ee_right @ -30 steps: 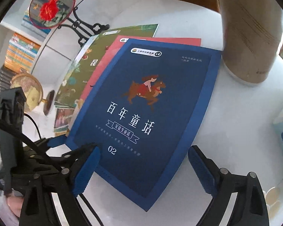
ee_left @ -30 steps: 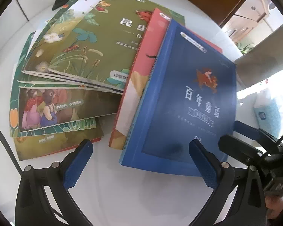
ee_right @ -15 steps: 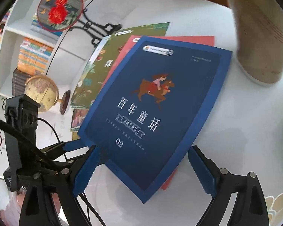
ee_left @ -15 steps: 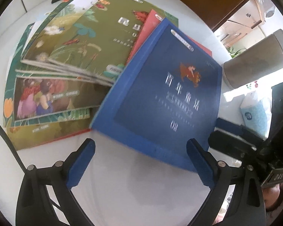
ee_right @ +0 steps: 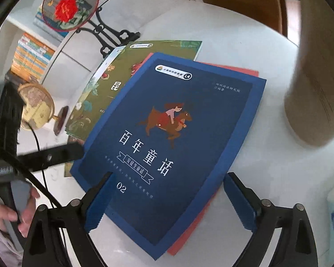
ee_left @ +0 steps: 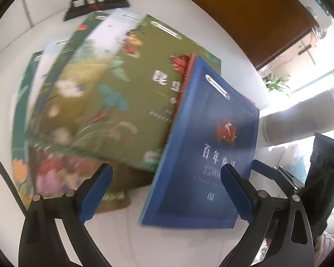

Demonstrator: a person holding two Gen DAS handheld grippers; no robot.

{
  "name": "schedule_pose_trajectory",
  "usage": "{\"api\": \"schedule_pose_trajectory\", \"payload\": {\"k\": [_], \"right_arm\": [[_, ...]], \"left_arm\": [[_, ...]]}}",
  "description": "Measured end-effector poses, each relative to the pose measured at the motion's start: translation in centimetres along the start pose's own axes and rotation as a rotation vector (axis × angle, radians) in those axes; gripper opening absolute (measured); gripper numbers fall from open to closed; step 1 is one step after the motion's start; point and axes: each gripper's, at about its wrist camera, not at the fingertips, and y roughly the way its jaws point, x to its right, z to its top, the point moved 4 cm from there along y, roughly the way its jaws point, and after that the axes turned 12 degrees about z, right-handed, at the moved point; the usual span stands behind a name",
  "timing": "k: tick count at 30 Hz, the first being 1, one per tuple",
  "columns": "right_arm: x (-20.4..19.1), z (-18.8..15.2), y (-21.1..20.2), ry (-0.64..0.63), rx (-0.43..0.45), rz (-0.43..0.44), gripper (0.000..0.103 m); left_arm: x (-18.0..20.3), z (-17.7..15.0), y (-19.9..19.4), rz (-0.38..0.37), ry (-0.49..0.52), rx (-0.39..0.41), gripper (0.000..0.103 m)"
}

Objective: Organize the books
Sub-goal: 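Move the left tool to the dark blue book and close on its edge, then lift the dark blue book off the pile with the left tool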

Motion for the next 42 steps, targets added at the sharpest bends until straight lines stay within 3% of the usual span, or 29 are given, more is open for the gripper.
{"api": "schedule_pose_trajectory", "payload": {"k": [2, 6, 11, 16, 20, 27, 31, 34, 36, 37, 40, 42], "right_arm": [[0.0, 0.1, 0.2, -0.020, -0.001, -0.020, 0.102], [-0.1, 0.5, 0.2, -0.069, 0.012, -0.050, 0.102], [-3.1, 1.1, 0.6, -0.287, 0.030, -0.142, 0.103], [-3.5, 0.4, 3.1, -0.250, -0.072, -0.013, 0.103], [-4.0, 0.1, 3.7, -0.304, -0.073, -0.017, 0.103], [-6.7, -0.5, 5.2, -0.475, -0.122, 0.014, 0.103], [-5.4, 0.4, 4.5, -0.349, -0.105, 0.052, 0.103], [-5.1, 1.0, 4.4, -0.280, -0.086, 0.065, 0.103], [-5.4, 1.0, 4.7, -0.297, -0.084, 0.025, 0.103], [-5.8, 1.0, 4.9, -0.308, -0.086, 0.007, 0.103], [-6.4, 1.0, 5.5, -0.333, -0.086, -0.028, 0.103], [-6.3, 1.3, 5.6, -0.319, -0.085, -0.029, 0.103]], "left_arm": [[0.9, -0.3, 0.9, 0.030, 0.014, -0.037, 0.100], [0.4, -0.9, 0.2, 0.042, -0.011, -0.016, 0.099], [-1.8, -1.9, -0.7, -0.004, -0.090, -0.036, 0.099], [-4.3, -3.8, -1.4, -0.004, -0.142, -0.033, 0.098], [-5.7, -5.1, -1.0, -0.055, -0.216, -0.087, 0.091], [-8.5, -6.2, -3.1, -0.034, -0.287, -0.014, 0.092], [-11.6, -5.0, -4.3, -0.021, -0.338, 0.032, 0.093], [-11.5, -3.2, -3.7, -0.028, -0.321, 0.043, 0.092], [-10.8, -2.6, -3.4, -0.017, -0.273, 0.038, 0.077], [-9.9, -2.5, -3.2, -0.001, -0.238, 0.027, 0.056], [-7.3, -2.4, -3.1, 0.108, -0.160, 0.061, 0.055], [-7.0, -3.0, -3.8, 0.142, -0.136, 0.081, 0.051]]}}
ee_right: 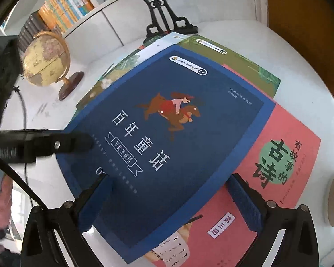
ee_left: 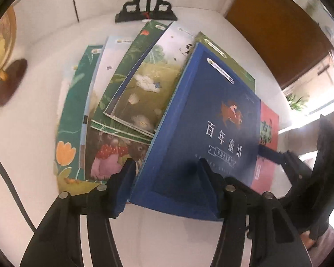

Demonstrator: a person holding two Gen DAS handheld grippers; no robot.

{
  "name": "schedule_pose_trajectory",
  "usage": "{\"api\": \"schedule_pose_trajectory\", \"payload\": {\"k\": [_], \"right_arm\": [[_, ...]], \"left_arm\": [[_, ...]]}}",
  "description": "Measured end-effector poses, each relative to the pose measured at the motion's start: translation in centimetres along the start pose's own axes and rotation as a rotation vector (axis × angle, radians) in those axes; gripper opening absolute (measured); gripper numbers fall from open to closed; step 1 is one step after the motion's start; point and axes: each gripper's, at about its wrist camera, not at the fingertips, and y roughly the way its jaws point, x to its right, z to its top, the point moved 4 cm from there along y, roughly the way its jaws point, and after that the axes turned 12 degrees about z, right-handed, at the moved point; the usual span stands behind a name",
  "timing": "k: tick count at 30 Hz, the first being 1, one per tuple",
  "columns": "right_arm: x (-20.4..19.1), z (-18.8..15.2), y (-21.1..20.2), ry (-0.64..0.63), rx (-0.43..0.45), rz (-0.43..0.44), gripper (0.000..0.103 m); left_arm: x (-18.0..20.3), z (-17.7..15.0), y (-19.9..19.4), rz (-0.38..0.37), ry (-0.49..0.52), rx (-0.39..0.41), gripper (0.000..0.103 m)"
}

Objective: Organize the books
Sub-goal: 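Lift the dark blue book off the pile with the left tool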

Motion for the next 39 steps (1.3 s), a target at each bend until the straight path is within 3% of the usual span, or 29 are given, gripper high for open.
{"api": "schedule_pose_trajectory", "payload": {"k": [3, 9, 16, 19, 22, 27, 30, 32, 34, 37, 39], "right_arm": [[-0.1, -0.1, -0.1, -0.006, 0.008, -0.007, 0.103], [-1.1, 0.0, 0.3, -0.036, 0.005, 0.007, 0.103], [-3.9, 0.0, 1.3, -0.147, -0.019, 0.037, 0.103], [-5.0, 0.0, 1.5, -0.232, -0.051, 0.057, 0.103], [-3.4, 0.1, 1.1, -0.162, -0.038, 0.072, 0.103], [-2.2, 0.6, 0.7, -0.055, -0.025, 0.114, 0.103], [-3.1, 0.8, 0.8, -0.063, -0.022, 0.156, 0.103], [-3.9, 0.9, 0.9, -0.077, -0.032, 0.151, 0.100], [-4.2, 1.0, 0.6, -0.077, -0.018, 0.165, 0.084], [-5.3, 1.2, 0.6, -0.078, -0.013, 0.153, 0.067], [-6.3, 1.3, 0.9, -0.090, -0.016, 0.168, 0.066]], "left_arm": [[0.1, -0.7, -0.6, -0.005, -0.006, -0.002, 0.044], [1.1, -3.3, -1.4, 0.034, 0.059, -0.003, 0.044], [-1.9, -6.4, -1.2, -0.056, -0.097, -0.048, 0.044], [-4.2, -6.0, -0.6, -0.093, -0.204, -0.061, 0.045], [-5.2, -4.5, -0.1, -0.119, -0.272, -0.073, 0.044], [-3.5, -2.3, 0.8, -0.148, -0.257, -0.066, 0.045], [-2.5, -2.5, 0.2, -0.090, -0.198, -0.029, 0.045], [-2.7, -3.3, -0.5, -0.049, -0.164, -0.004, 0.044], [-3.8, -4.1, -0.9, -0.077, -0.191, -0.005, 0.044], [-6.5, -5.5, -1.4, -0.118, -0.263, 0.005, 0.043], [-8.3, -6.4, -1.6, -0.137, -0.299, 0.014, 0.043]]}}
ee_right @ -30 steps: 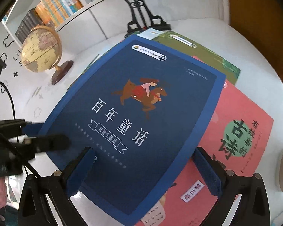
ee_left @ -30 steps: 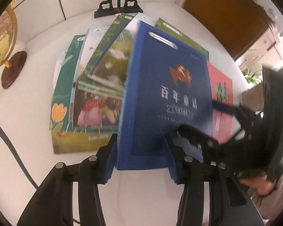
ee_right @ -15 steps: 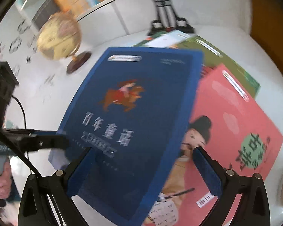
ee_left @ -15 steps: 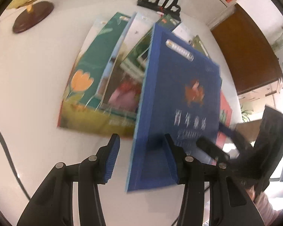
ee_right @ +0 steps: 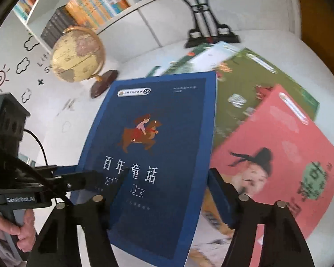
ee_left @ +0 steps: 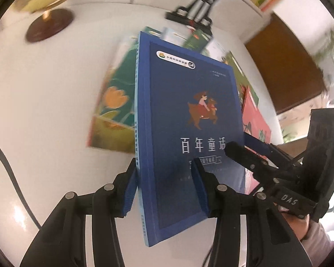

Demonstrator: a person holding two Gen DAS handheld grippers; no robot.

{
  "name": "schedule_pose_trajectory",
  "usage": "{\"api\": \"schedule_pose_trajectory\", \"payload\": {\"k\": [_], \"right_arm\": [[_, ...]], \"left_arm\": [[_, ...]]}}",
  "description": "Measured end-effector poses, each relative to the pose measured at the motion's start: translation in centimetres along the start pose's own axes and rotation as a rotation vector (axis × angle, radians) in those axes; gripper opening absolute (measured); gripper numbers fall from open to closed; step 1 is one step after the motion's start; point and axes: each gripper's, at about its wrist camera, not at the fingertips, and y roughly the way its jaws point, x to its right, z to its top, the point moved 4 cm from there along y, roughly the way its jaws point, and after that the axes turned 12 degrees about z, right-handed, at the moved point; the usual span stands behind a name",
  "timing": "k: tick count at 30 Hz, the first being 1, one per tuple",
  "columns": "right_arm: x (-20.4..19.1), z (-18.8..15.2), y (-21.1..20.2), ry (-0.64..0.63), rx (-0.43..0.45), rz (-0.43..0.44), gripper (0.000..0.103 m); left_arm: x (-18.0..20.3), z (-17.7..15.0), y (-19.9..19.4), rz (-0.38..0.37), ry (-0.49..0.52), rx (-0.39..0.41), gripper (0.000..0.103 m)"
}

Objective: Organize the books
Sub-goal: 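Lift the dark blue book off the pile with the left tool, then lay the dark blue book flat beside the globe and open the left tool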

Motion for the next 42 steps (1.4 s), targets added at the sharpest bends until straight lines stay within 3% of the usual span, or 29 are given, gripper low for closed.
{"api": "schedule_pose_trajectory", "payload": {"k": [3, 6, 11, 17, 24, 38, 42], "right_arm": [[-3.2, 0.1, 2.1, -0.057, -0.040, -0.015, 0.065], [-6.1, -0.1, 5.3, -0.047, -0.093, 0.013, 0.057], [-11.3, -1.6, 11.9, -0.064, -0.201, 0.023, 0.057], [-17.1, -1.6, 18.3, -0.099, -0.277, 0.025, 0.057], [-20.1, 0.1, 22.7, -0.087, -0.289, -0.022, 0.056], [-20.8, 0.6, 22.9, -0.013, -0.297, -0.091, 0.058], [-21.0, 1.1, 23.2, -0.032, -0.317, -0.130, 0.058]], "left_arm": [[-3.6, -0.6, -0.7, 0.027, -0.043, 0.018, 0.043], [-7.6, -1.1, -1.1, 0.009, -0.121, 0.007, 0.043], [-16.3, -2.5, -0.4, 0.059, -0.234, -0.028, 0.043], [-23.6, -2.4, -0.3, 0.059, -0.329, -0.014, 0.042], [-26.0, 0.3, 0.0, 0.048, -0.304, -0.002, 0.043], [-25.5, 0.6, 0.2, 0.105, -0.163, -0.032, 0.055], [-26.1, 0.4, 0.0, 0.130, -0.186, -0.050, 0.055]]}}
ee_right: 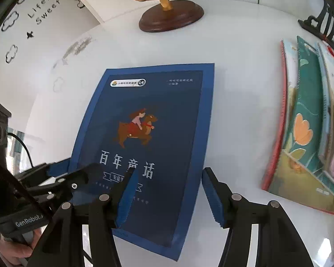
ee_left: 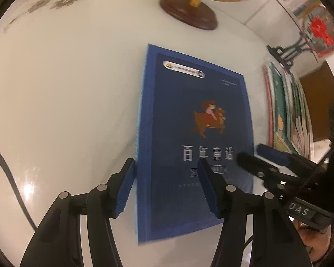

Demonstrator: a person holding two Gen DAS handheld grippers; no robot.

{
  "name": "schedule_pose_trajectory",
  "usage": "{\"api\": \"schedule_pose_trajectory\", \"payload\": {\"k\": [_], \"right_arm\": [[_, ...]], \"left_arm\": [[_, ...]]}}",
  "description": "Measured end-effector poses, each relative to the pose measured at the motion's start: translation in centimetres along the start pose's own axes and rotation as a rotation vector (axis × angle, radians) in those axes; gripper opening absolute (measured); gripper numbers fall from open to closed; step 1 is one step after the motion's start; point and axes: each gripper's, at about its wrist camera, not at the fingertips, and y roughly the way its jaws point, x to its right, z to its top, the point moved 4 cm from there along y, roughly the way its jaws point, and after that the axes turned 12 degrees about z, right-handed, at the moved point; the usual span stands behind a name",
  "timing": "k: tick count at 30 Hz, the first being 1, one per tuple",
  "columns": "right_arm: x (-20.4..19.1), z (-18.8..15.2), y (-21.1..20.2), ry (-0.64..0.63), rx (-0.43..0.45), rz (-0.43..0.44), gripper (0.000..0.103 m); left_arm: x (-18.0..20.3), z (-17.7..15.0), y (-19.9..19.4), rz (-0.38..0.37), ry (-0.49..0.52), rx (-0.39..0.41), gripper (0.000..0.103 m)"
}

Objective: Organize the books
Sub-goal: 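Lay the dark blue book flat beside the globe and open the left tool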

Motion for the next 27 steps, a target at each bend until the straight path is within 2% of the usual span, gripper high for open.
{"api": "schedule_pose_trajectory", "payload": {"k": [3, 7, 10, 15, 20, 21, 23, 27], "right_arm": [[-0.2, 0.1, -1.4, -0.047, 0.015, -0.059, 0.058], [-0.9, -0.1, -4.2, -0.134, 0.064, -0.067, 0.058], [-1.3, -0.7, -7.1, -0.177, 0.131, -0.055, 0.058], [-0.7, -2.8, -12.9, -0.252, 0.237, 0.005, 0.058], [2.5, -6.9, -20.2, -0.317, 0.319, 0.019, 0.059], [3.3, -7.6, -21.2, -0.318, 0.327, 0.010, 0.059], [5.8, -9.4, -24.0, -0.302, 0.354, -0.029, 0.059], [9.7, -12.1, -28.7, -0.241, 0.424, -0.096, 0.060]], "left_arm": [[-0.8, -0.3, -1.1, 0.014, -0.035, 0.027, 0.055], [-1.0, -0.7, -4.1, 0.066, -0.038, 0.105, 0.055], [-0.6, -1.3, -7.2, 0.086, -0.046, 0.166, 0.055], [0.0, -2.1, -11.4, 0.132, -0.053, 0.225, 0.055], [1.3, -3.9, -15.8, 0.168, -0.038, 0.295, 0.055], [1.9, -4.4, -16.5, 0.171, -0.030, 0.307, 0.056], [3.3, -5.1, -17.4, 0.168, -0.017, 0.326, 0.068], [7.6, -6.0, -18.8, 0.127, 0.017, 0.371, 0.069]]}}
